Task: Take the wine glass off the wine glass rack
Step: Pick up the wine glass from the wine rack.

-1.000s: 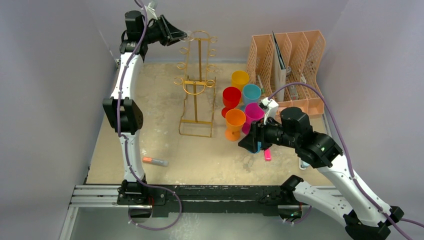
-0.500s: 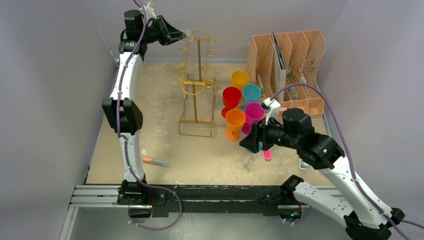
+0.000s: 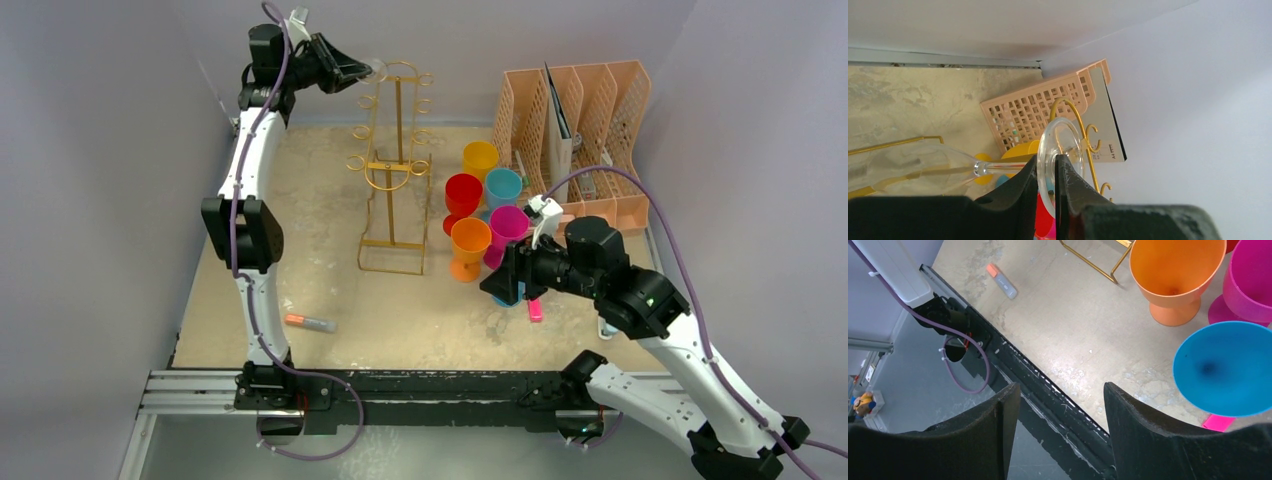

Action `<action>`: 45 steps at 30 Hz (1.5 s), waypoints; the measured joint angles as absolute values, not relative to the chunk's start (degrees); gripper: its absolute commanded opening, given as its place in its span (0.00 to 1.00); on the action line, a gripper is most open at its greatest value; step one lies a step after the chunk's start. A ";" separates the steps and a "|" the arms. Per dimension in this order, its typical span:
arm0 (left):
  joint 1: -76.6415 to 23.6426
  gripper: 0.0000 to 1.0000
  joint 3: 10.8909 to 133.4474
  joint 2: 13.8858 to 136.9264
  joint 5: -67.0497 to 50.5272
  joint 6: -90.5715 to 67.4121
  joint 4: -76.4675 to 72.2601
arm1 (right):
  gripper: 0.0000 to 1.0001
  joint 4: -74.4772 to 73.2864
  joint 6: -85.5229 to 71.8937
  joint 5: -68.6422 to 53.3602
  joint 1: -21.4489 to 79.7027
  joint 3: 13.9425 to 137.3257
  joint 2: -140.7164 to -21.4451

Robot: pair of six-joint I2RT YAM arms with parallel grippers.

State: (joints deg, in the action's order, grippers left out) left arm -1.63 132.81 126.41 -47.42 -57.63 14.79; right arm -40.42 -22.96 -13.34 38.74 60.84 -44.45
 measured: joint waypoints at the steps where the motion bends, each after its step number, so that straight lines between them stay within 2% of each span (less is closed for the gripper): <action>1: -1.63 0.00 132.73 126.41 -47.42 -58.15 14.57 | 0.65 -40.40 -22.94 -13.04 38.74 60.84 -44.40; 21: -1.34 0.00 129.60 125.38 -45.98 -62.59 10.83 | 0.65 -40.42 -22.96 -12.91 38.74 60.84 -43.33; 39: -0.34 0.00 129.60 122.76 -44.31 -57.25 17.21 | 0.65 -40.45 -23.05 -12.82 38.74 60.84 -43.31; 45: 0.86 0.07 129.34 122.76 -44.91 -56.80 17.69 | 0.65 -40.45 -23.14 -12.67 38.74 60.84 -42.96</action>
